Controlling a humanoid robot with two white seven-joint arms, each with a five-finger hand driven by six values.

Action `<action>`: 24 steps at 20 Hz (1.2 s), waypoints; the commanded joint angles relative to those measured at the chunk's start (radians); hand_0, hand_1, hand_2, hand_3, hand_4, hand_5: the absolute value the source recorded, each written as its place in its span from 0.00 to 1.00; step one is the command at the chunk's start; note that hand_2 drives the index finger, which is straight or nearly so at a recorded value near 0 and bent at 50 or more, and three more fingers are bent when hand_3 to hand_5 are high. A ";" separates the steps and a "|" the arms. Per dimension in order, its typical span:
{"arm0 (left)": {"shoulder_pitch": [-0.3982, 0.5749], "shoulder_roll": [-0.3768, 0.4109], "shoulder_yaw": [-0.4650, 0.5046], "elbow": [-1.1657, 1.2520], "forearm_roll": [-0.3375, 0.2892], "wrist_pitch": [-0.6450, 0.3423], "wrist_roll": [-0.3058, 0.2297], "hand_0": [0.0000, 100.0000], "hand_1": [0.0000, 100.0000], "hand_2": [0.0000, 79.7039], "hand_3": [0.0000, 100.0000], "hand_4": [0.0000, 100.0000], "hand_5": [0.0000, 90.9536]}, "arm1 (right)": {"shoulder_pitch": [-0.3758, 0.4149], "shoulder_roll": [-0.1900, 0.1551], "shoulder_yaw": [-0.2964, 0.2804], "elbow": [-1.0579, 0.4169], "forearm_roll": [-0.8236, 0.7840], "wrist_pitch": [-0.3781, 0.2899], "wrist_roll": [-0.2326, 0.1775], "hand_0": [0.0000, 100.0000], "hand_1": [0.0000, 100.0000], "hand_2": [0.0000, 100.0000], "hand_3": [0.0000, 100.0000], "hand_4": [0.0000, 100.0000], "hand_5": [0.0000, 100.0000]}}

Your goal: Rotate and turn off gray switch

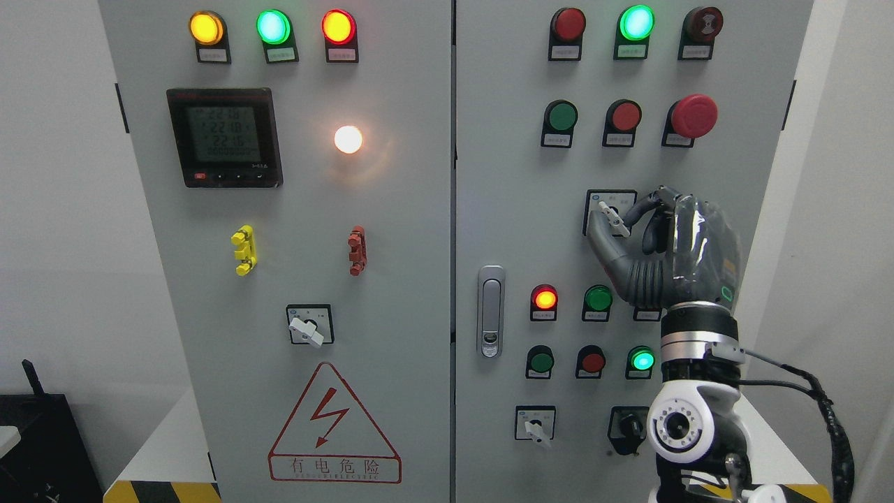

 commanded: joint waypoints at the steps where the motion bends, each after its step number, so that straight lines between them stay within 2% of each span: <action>1: 0.000 0.000 -0.002 0.014 0.000 0.000 0.001 0.12 0.39 0.00 0.00 0.00 0.00 | -0.001 0.001 -0.007 0.005 -0.002 0.000 -0.001 0.35 0.48 0.68 1.00 0.98 1.00; 24: 0.000 0.000 -0.002 0.014 0.000 0.000 0.000 0.12 0.39 0.00 0.00 0.00 0.00 | -0.009 0.001 -0.007 0.010 -0.003 0.000 -0.002 0.51 0.43 0.71 1.00 0.98 1.00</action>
